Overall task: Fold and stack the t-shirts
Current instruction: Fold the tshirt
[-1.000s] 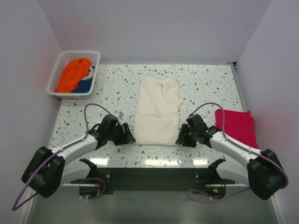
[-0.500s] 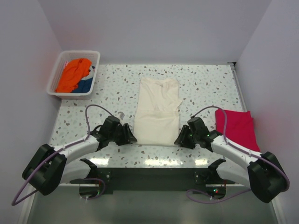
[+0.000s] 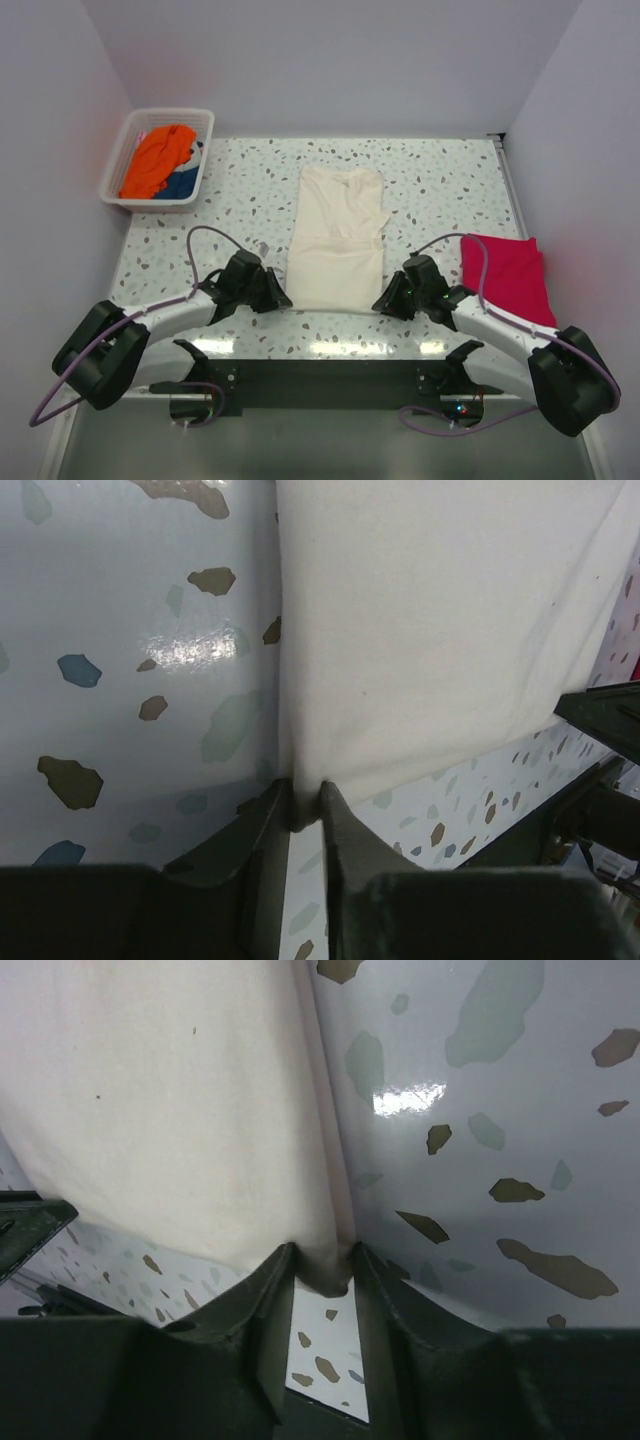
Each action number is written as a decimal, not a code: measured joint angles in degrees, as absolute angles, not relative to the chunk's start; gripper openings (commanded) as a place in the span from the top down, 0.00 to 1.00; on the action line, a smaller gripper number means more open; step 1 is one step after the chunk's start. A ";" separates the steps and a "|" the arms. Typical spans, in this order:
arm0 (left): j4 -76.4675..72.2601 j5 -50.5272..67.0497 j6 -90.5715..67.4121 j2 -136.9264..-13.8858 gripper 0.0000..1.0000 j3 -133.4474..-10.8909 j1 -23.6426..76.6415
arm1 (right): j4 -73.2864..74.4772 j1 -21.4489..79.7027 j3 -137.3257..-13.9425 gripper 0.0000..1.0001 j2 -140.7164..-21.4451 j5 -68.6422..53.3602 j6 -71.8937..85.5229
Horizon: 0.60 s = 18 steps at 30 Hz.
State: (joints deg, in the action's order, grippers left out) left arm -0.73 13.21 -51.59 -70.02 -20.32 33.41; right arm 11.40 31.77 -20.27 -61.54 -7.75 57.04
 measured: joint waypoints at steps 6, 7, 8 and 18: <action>0.12 13.10 -51.96 -70.17 1.00 -20.23 34.04 | 13.37 31.77 -20.01 0.98 -60.18 -7.46 56.84; 0.62 13.08 -51.94 -69.93 1.00 -20.29 34.26 | 14.35 31.79 -20.21 1.00 -59.46 -7.42 56.36; 1.17 13.08 -51.96 -69.67 1.00 -20.38 34.35 | 15.42 31.83 -20.58 1.00 -58.92 -7.33 56.05; 11.11 12.82 -53.58 -58.41 1.00 -21.10 38.74 | 27.51 31.88 -22.74 1.00 -45.30 -10.20 51.46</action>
